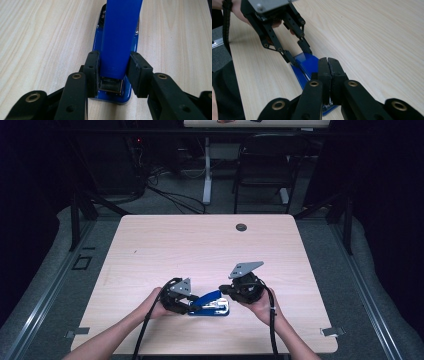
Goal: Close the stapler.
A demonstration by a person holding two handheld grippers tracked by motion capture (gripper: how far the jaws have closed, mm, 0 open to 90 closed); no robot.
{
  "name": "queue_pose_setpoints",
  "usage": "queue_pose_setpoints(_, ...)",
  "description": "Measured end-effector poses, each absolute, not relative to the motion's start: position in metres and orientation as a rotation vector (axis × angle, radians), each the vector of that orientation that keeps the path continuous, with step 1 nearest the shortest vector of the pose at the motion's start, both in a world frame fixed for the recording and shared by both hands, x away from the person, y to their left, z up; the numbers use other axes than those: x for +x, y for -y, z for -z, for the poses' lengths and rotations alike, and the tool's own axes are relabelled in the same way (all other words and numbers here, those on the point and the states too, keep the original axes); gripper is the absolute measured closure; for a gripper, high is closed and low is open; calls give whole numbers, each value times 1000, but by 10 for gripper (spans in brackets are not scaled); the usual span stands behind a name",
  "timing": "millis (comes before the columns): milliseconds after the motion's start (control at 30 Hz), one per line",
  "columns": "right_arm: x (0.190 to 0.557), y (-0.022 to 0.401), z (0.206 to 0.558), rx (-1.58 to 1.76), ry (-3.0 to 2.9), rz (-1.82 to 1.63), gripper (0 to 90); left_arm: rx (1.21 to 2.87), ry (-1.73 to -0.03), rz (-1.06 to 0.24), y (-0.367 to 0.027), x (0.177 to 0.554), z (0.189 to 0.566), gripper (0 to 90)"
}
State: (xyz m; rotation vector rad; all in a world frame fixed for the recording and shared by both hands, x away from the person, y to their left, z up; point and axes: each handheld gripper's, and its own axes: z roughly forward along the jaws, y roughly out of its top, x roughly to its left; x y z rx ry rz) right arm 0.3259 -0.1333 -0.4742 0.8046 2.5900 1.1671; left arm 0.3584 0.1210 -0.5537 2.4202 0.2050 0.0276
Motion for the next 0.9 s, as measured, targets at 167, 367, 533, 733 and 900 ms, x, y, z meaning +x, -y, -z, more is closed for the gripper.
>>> queue_pose_setpoints(167,327,126,475,792,-2609,-1152,900,2422,-208,-30,-121,358,554,634)
queue_pose_setpoints(367,330,123,483,813,-2647,-1068,900,2427,-193,-51,-120,357,554,632)
queue_pose_setpoints(533,332,123,496,838,-2690,-1010,900,2437,-204,-45,-119,357,556,613)
queue_pose_setpoints(733,333,126,510,867,-2721,-963,900,2417,-246,-7,-126,361,555,531)
queue_pose_setpoints(900,334,127,510,882,-2723,-961,900,2395,-312,-8,-132,365,552,375)
